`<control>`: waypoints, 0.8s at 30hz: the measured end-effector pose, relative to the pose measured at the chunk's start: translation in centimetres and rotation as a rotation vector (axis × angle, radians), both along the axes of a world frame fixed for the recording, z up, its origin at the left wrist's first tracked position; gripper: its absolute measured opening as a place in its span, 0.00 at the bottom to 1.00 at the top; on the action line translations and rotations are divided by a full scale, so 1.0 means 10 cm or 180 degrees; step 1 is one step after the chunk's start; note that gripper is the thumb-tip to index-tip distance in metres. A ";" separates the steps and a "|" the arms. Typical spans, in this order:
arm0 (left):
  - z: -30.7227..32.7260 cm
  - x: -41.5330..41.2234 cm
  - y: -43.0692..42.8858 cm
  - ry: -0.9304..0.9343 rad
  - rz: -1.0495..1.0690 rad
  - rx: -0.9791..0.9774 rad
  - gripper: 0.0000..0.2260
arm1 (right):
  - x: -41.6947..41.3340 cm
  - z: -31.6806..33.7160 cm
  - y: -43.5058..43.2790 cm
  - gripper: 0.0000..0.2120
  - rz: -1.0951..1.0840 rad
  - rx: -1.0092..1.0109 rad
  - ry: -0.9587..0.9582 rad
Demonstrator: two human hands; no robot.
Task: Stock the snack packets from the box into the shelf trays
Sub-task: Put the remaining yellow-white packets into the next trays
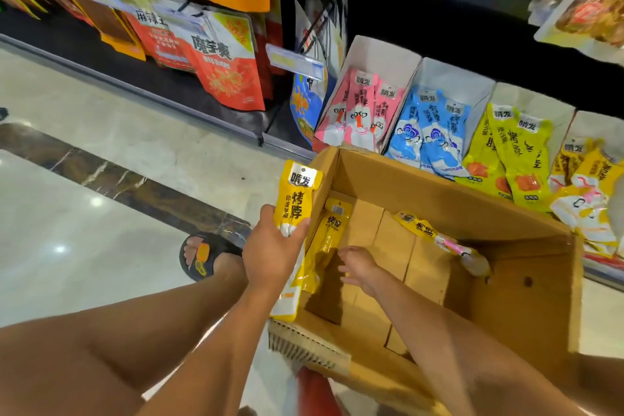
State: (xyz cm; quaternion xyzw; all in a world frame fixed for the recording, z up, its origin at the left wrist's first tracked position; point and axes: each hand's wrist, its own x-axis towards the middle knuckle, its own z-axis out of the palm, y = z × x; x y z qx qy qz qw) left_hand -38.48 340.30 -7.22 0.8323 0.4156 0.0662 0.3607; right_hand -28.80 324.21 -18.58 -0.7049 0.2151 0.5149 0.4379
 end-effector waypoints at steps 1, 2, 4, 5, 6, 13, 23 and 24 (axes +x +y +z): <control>-0.02 0.00 0.00 0.0018 0.0029 0.0011 0.22 | 0.01 -0.10 0.04 0.11 -0.0070 -0.0016 0.0066; -0.03 0.00 0.00 0.0034 0.0051 0.0024 0.23 | 0.01 -0.22 0.07 0.11 -0.0121 -0.0044 0.0123; -0.05 0.01 0.00 0.0066 0.0087 0.0018 0.22 | 0.01 -0.49 0.12 0.13 -0.0116 -0.0091 0.0177; -0.05 0.01 -0.01 0.0093 0.0100 0.0014 0.21 | 0.01 -0.69 0.12 0.13 -0.0101 -0.0128 0.0177; -0.06 0.01 -0.01 0.0124 0.0112 0.0018 0.20 | 0.01 -0.97 0.09 0.14 -0.0076 -0.0145 0.0171; -0.04 0.04 -0.05 0.0322 0.0219 0.0115 0.21 | -0.10 -0.99 0.19 0.07 -0.0376 -0.0175 0.0179; -0.03 0.04 0.00 0.0407 0.0181 0.0099 0.21 | -0.01 -1.42 0.18 0.04 -0.0180 -0.0620 -0.0128; -0.04 0.02 0.00 0.0407 0.0174 0.0087 0.21 | -0.01 -0.98 0.22 0.02 -0.0253 -0.0556 -0.0114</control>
